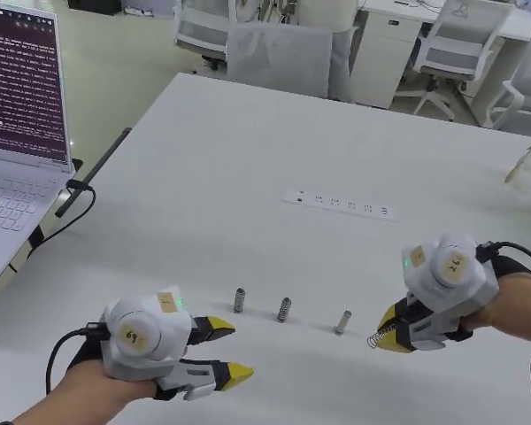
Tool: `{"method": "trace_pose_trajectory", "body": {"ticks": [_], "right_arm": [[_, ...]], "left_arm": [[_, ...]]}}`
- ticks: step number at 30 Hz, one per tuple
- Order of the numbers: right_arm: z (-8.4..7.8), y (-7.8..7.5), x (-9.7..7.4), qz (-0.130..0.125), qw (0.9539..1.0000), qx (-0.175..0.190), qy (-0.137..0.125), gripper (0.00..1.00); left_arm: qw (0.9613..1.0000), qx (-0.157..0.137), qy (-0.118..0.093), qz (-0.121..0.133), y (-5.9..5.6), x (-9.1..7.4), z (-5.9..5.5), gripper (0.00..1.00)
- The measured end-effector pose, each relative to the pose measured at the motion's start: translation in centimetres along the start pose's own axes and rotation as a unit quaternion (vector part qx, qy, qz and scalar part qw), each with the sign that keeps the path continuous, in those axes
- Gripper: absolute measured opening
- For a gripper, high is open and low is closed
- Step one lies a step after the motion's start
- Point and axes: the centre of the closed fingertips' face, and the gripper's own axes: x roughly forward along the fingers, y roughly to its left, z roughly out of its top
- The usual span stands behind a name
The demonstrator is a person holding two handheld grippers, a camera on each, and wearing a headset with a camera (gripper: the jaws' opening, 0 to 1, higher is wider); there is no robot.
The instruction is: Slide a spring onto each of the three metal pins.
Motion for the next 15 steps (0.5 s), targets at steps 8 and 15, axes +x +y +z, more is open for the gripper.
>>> {"method": "trace_pose_trajectory", "body": {"ticks": [8, 15], "right_arm": [[-0.2, -1.2, 0.1, -0.003, 0.9999, 0.009, 0.006, 0.08], [-0.5, -2.3, 0.2, -0.005, 0.9997, 0.019, 0.013, 0.08]], "left_arm": [[0.9997, -0.012, 0.009, 0.018, 1.1, -1.4, -1.2, 0.37], [0.9990, -0.024, 0.017, 0.034, 1.9, -2.5, -2.4, 0.42]]}}
